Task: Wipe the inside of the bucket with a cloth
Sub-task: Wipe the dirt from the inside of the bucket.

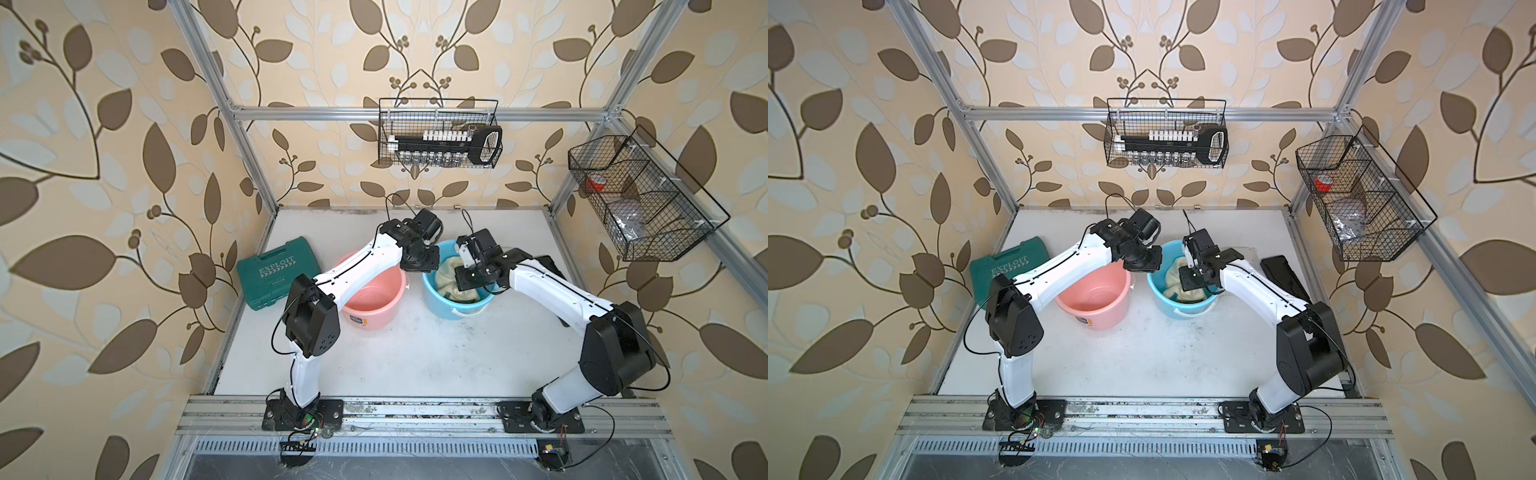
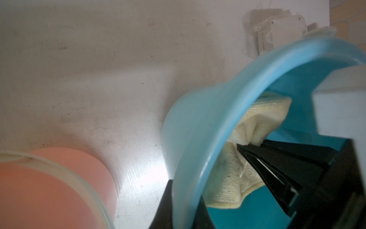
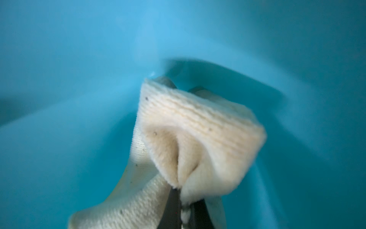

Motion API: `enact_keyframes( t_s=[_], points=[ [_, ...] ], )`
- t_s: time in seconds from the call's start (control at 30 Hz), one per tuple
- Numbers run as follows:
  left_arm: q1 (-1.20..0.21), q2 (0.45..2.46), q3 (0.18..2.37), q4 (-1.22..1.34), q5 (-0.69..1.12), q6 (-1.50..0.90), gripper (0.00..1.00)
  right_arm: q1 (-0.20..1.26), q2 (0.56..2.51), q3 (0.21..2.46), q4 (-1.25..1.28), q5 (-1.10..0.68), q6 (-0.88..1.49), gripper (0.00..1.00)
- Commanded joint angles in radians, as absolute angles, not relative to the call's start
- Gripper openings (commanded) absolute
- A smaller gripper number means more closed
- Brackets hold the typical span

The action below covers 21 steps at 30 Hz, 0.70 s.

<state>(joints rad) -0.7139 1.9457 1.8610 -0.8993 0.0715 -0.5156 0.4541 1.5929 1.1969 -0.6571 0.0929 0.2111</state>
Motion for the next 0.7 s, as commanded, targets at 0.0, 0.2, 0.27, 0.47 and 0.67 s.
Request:
enact_keyframes(
  t_s=[0.0,0.2,0.27,0.47,0.67],
  points=[
    [-0.718,1.902,1.884,-0.943,0.07,-0.481,0.0,0.479,1.617,1.233,-0.74,0.392,0.179,0.0],
    [-0.718,1.899,1.886,-0.946,0.074,-0.486,0.0,0.49,1.694,1.263,-0.783,0.494,0.178,0.0],
    [-0.718,1.898,1.882,-0.944,0.079,-0.487,0.0,0.49,1.736,1.271,-0.796,0.509,0.181,0.0],
    [-0.718,1.887,1.854,-0.924,0.099,-0.494,0.0,0.488,1.872,1.31,-0.813,0.502,0.225,0.0],
    [-0.718,1.867,1.813,-0.907,0.106,-0.5,0.0,0.467,1.989,1.356,-0.809,0.409,0.284,0.0]
  ],
)
